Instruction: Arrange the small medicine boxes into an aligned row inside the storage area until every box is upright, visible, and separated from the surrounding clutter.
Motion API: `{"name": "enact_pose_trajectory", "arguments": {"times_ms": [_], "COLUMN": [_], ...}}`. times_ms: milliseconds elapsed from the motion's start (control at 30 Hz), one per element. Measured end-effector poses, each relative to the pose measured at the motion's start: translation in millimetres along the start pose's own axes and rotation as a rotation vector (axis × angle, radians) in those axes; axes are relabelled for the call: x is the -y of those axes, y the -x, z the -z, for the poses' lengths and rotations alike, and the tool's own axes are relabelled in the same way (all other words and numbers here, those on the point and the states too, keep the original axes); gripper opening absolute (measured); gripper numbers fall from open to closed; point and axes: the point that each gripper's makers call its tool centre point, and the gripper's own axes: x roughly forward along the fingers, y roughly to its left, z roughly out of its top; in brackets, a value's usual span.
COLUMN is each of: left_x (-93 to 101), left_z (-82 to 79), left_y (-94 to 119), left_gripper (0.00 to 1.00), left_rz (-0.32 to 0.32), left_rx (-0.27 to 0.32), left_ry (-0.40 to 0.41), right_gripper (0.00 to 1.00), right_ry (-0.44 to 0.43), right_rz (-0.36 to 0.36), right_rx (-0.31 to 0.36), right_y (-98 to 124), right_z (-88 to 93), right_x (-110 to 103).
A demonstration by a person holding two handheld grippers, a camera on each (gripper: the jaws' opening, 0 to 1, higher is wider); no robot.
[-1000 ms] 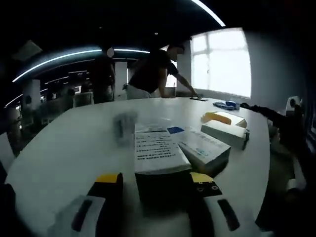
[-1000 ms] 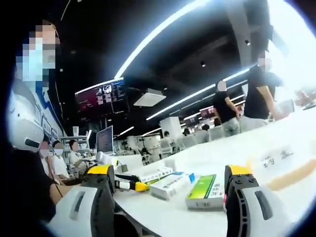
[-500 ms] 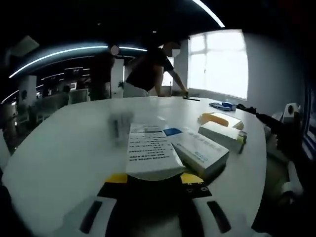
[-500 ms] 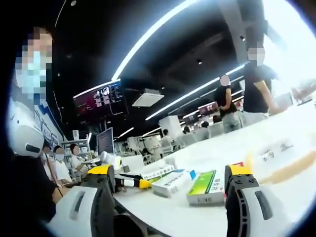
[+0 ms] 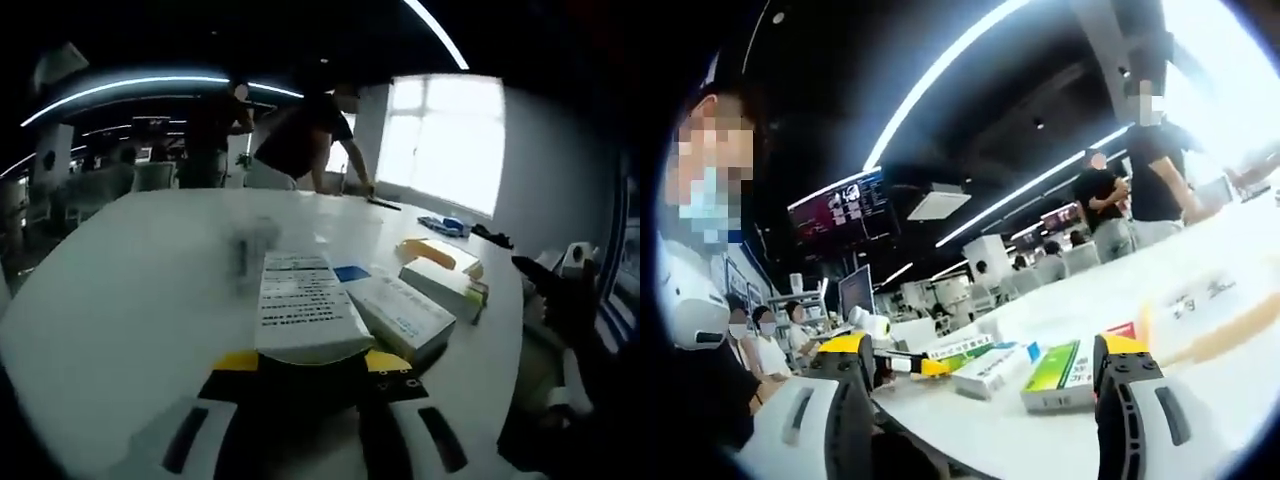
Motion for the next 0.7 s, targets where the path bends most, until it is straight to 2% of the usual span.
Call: {"name": "enact_pose_trajectory", "arguments": {"times_ms": [267, 400, 533, 667, 700], "left_x": [-3.6, -4.7, -5.7, -4.3, -6.3], "left_z": [-2.5, -2.6, -2.0, -3.0, -4.9], "left_y": [5.9, 9.4, 11.8, 11.6, 10.5], "left_gripper": [0.32, 0.32, 0.32, 0.31, 0.31], "left_rz": [0.056, 0.063, 0.070, 0.097, 0.107], "left_rx": [-0.041, -0.061, -0.057, -0.023, -0.001], "left_ry": [0.014, 0.006, 0.038, 0.126, 0.179], "right_gripper": [0.89, 0.89, 0.89, 0.88, 0.88], "right_ry": [-0.011, -0.020, -0.030, -0.037, -0.045], "right_rz": [-0.021, -0.027, -0.031, -0.018, -0.013], "right_rx": [-0.017, -0.026, -0.022, -0.027, -0.027], "right_y": [-7.5, -10.5, -11.1, -11.3, -11.8], "right_z": [4.0, 5.4, 4.9, 5.9, 5.3], "right_x": [-6.2, -6.8, -8.2, -4.9, -3.5]}}
